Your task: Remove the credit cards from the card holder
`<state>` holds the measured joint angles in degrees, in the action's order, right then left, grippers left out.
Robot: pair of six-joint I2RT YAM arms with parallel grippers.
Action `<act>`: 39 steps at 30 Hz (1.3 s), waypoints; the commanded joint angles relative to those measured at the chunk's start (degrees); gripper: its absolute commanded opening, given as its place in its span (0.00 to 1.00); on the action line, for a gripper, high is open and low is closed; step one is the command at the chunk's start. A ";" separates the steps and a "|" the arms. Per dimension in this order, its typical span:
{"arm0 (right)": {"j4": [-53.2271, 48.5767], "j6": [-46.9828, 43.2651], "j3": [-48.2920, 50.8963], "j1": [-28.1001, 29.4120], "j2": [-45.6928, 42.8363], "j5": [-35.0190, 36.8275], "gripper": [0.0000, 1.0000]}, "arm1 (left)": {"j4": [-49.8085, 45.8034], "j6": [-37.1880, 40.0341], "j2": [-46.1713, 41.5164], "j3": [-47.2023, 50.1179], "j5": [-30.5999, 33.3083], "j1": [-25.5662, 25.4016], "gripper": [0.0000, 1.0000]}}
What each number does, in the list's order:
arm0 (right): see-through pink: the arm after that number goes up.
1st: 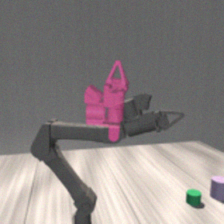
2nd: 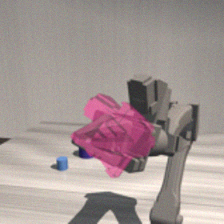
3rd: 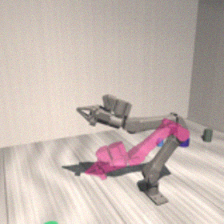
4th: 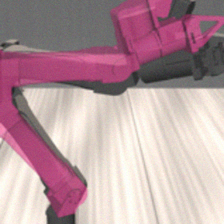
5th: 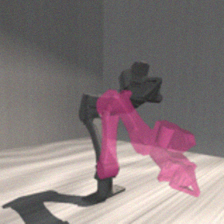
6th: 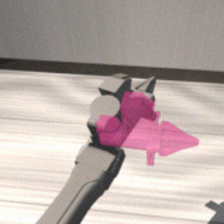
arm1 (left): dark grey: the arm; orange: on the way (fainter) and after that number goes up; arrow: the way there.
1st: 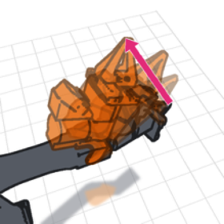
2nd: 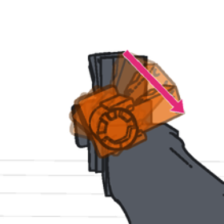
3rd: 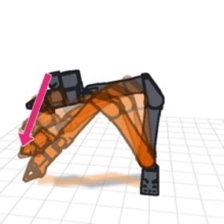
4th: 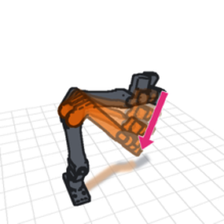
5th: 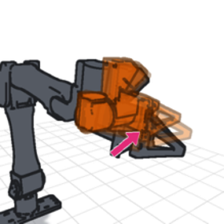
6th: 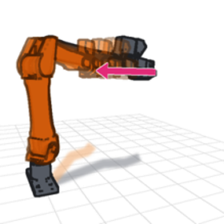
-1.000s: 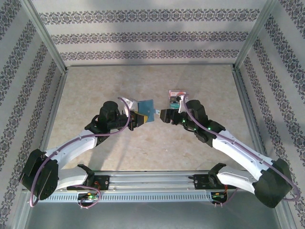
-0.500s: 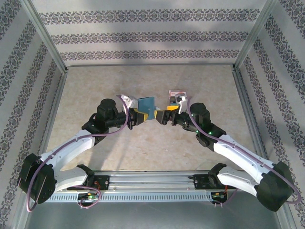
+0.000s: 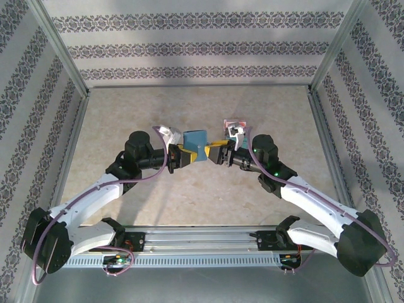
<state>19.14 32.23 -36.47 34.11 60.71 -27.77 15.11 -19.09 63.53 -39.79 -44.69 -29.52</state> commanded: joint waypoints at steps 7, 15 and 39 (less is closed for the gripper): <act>4.81 1.08 2.62 -1.23 -3.95 -3.30 0.44 | 6.58 -1.82 -2.37 1.74 -4.56 0.25 0.00; 5.81 2.04 3.42 -1.91 -4.57 -4.34 0.38 | 9.23 -3.65 -2.18 2.35 -6.25 0.18 0.00; 14.33 6.06 3.42 0.34 0.60 -10.31 0.01 | 13.48 -12.43 3.94 1.93 -2.67 0.34 0.09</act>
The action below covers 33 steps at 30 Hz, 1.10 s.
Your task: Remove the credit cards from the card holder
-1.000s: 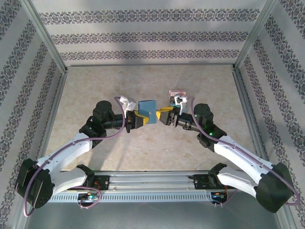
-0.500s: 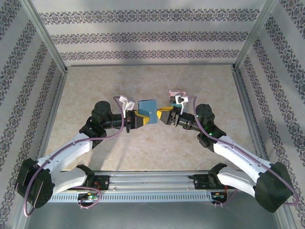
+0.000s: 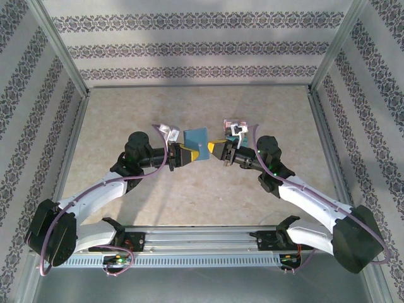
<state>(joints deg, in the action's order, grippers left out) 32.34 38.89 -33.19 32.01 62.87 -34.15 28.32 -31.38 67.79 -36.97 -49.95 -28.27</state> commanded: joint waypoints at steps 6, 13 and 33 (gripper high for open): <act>-5.83 -1.41 -0.36 1.82 -4.33 1.78 0.00 | -1.08 -2.70 0.13 -0.02 7.37 -0.91 0.41; -8.96 -1.10 -0.48 2.17 -4.94 6.18 0.00 | 6.56 -8.97 2.40 1.75 5.86 -1.56 0.66; -9.49 -0.92 -2.23 4.60 -2.17 9.02 0.00 | 9.31 -9.15 3.70 -0.06 4.97 -2.70 0.48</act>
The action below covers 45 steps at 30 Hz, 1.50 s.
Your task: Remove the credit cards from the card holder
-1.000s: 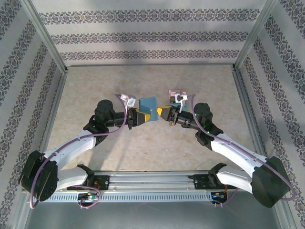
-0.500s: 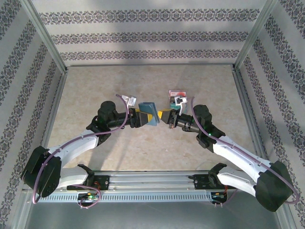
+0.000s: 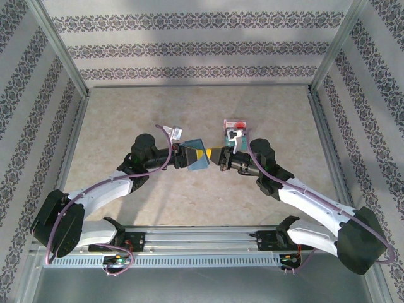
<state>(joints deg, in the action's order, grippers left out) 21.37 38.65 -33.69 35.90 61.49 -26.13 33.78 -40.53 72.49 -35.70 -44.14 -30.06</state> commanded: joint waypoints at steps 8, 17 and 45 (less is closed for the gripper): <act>1.04 -0.60 -1.82 0.74 -1.44 0.99 0.00 | 2.85 0.46 -2.39 -0.95 -0.45 -0.88 0.35; 0.43 -1.21 -1.82 0.72 -2.59 1.25 0.01 | 2.87 0.07 -3.01 -1.03 -0.57 -0.87 0.24; 5.60 -0.07 -1.24 0.59 -0.07 -9.11 0.28 | 8.01 -1.48 -4.95 -0.92 -2.88 -0.87 0.13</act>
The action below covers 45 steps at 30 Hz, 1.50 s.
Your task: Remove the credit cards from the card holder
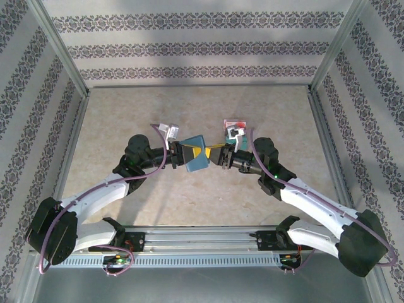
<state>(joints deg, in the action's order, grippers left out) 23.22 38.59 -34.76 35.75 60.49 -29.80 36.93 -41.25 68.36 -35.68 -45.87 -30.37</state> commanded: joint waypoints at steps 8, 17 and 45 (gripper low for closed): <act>3.61 -0.42 -0.05 0.80 0.96 -6.17 0.05 | 4.03 -1.06 -0.02 -1.56 -0.26 -0.58 0.16; -3.36 -1.59 -0.91 0.40 -2.89 2.22 0.00 | -3.66 -0.56 -0.58 -0.79 3.34 -0.48 0.62; -14.95 -5.54 -5.84 5.24 -4.36 18.11 0.00 | 1.61 -5.43 6.33 -1.83 1.65 -0.59 0.86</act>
<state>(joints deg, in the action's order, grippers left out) 8.38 34.65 -38.57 40.36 57.04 -14.83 35.24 -45.76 74.43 -35.81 -43.27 -30.39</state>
